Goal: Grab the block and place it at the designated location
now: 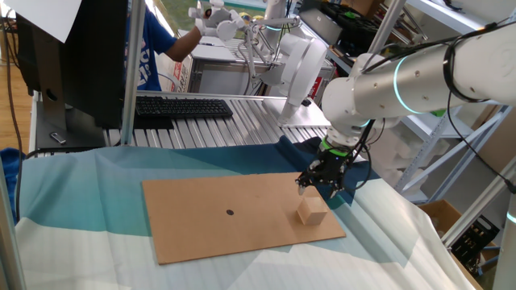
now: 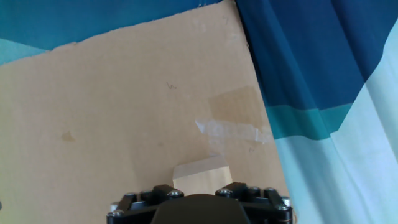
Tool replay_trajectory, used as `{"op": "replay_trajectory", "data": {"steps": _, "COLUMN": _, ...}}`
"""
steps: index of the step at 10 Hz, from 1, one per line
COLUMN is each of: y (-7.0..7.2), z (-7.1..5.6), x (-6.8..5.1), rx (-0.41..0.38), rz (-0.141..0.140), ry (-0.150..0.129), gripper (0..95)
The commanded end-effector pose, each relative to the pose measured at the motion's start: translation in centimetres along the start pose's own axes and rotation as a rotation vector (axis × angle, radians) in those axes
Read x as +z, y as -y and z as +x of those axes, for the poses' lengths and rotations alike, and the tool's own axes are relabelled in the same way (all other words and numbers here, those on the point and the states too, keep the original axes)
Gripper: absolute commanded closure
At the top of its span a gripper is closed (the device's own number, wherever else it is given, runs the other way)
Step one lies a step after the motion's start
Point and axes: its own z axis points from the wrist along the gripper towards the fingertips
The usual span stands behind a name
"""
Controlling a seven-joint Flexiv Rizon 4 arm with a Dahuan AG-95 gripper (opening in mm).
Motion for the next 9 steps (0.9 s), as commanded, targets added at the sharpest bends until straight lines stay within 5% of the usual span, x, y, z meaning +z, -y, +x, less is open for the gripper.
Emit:
{"op": "replay_trajectory", "data": {"steps": 1, "y": 0.0, "z": 0.1, "x": 0.3, "rx": -0.002, "rz": -0.003, "ry": 0.002, "gripper": 0.0}}
{"op": "replay_trajectory", "data": {"steps": 9, "y": 0.0, "z": 0.8, "x": 2.0, "rx": 0.001, "rz": -0.016, "ry": 0.003, "gripper": 0.0}}
